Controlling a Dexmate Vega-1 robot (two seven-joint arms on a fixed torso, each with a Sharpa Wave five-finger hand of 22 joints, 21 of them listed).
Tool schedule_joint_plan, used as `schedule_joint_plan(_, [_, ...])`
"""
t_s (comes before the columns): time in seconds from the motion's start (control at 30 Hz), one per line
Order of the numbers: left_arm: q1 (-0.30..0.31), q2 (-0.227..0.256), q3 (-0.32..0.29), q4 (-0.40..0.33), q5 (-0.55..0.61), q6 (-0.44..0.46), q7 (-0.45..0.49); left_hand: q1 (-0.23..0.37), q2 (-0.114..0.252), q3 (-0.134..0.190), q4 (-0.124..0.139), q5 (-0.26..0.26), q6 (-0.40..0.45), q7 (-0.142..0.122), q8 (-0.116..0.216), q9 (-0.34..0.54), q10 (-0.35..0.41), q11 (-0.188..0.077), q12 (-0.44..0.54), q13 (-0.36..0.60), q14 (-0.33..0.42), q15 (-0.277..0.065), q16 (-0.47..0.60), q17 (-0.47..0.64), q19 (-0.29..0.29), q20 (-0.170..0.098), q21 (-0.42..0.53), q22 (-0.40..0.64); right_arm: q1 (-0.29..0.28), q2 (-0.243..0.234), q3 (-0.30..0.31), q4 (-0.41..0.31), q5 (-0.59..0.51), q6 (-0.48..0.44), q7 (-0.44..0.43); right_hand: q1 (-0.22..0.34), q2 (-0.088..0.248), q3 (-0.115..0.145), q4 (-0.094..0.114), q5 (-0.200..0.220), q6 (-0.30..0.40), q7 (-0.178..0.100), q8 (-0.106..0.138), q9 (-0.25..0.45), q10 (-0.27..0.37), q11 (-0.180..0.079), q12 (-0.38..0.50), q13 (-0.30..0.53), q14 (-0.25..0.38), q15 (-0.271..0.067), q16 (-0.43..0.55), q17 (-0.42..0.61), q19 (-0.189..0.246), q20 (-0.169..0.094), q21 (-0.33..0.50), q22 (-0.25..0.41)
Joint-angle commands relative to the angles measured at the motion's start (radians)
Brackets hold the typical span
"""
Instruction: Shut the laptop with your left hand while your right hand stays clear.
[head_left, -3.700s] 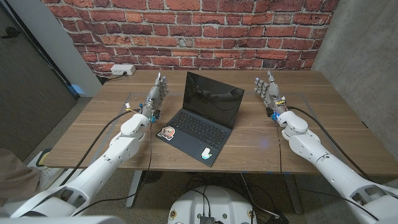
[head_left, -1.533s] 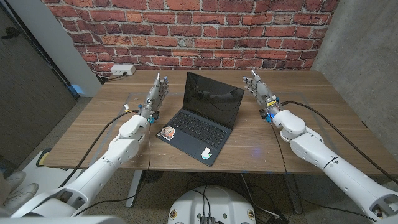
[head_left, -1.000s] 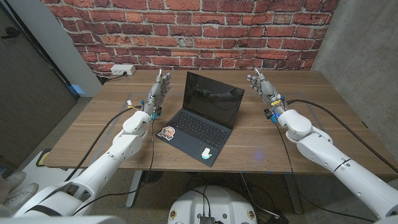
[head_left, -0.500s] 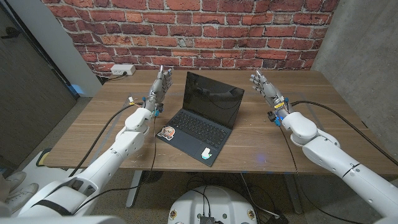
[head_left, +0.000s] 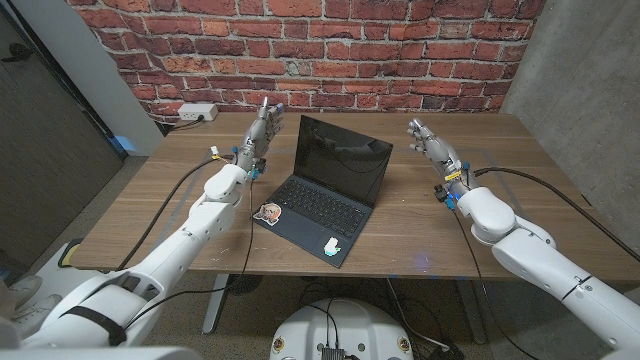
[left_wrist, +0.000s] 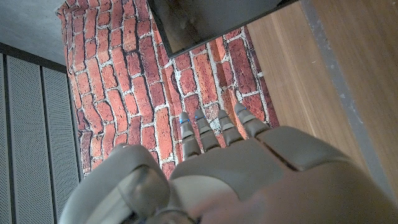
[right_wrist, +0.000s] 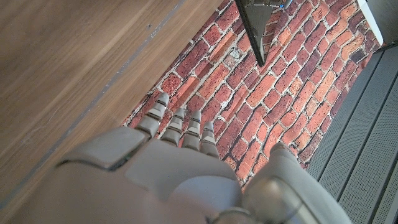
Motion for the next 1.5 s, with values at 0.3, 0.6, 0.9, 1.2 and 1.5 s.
schedule_joint_plan(0.3, [-0.063,-0.038,0.039,0.066,0.040,-0.022,-0.028,0.014,-0.002,-0.003,-0.009,0.001,0.004,0.014,0.001,0.003,-0.007,0.024,-0.004,0.000,0.008,-0.078,0.000,0.002,0.006,0.000,0.004,0.001,-0.127,0.019,0.066,-0.089,-0.085,-0.017,-0.126,-0.014,0.020,-0.003,0.009,-0.005,0.040,-0.035,0.016,0.007,0.042,-0.049,0.024,0.011,0.047,-0.018,0.012,0.009,0.051,-0.002,0.017,0.007])
schedule_joint_plan(0.6, [-0.061,-0.028,0.044,0.040,0.050,-0.009,-0.023,0.016,0.000,-0.004,-0.008,0.000,-0.002,0.012,-0.008,0.003,-0.016,0.026,-0.014,0.000,0.006,-0.058,-0.007,0.003,0.009,0.047,0.003,0.003,-0.133,0.019,0.073,-0.089,-0.076,-0.013,-0.096,-0.017,0.020,-0.008,0.006,-0.005,0.075,-0.047,0.022,0.007,0.066,-0.040,0.034,0.012,0.100,-0.024,0.013,0.010,0.107,0.015,0.024,0.008])
schedule_joint_plan(0.9, [-0.067,0.006,0.071,-0.006,0.121,0.009,0.004,0.018,0.000,-0.004,-0.007,0.000,0.014,0.014,-0.005,0.003,-0.016,0.034,-0.017,0.000,0.015,-0.071,-0.006,0.003,0.014,0.030,0.003,0.004,-0.161,0.012,0.088,-0.127,-0.064,-0.058,-0.096,-0.018,0.017,-0.014,0.000,-0.005,0.111,-0.043,0.025,0.008,0.092,-0.035,0.042,0.012,0.185,-0.004,0.016,0.007,0.157,0.084,0.020,0.005])
schedule_joint_plan(1.2, [-0.086,0.016,0.093,-0.008,0.163,0.006,-0.006,0.023,0.003,-0.003,-0.007,-0.001,0.032,0.011,-0.004,0.003,-0.001,0.028,-0.017,-0.001,0.020,-0.077,-0.010,0.003,0.008,0.013,-0.002,0.003,-0.182,0.012,0.102,-0.141,-0.051,-0.059,-0.090,-0.013,0.016,-0.015,-0.006,-0.004,0.151,-0.044,0.031,0.007,0.139,-0.009,0.058,0.010,0.190,0.006,0.004,0.004,0.170,0.072,0.013,0.004])
schedule_joint_plan(1.5, [-0.098,0.043,0.122,-0.039,0.249,0.018,0.023,0.030,0.009,0.001,-0.007,-0.001,0.049,0.009,-0.005,0.003,-0.018,0.036,-0.030,-0.001,-0.001,-0.065,-0.022,0.003,-0.004,0.023,-0.008,0.003,-0.213,-0.006,0.115,-0.172,-0.036,-0.081,-0.074,-0.005,0.014,-0.017,-0.016,-0.005,0.175,-0.016,0.026,0.006,0.153,0.048,0.047,-0.002,0.202,-0.006,-0.007,-0.002,0.213,0.013,0.012,0.000])
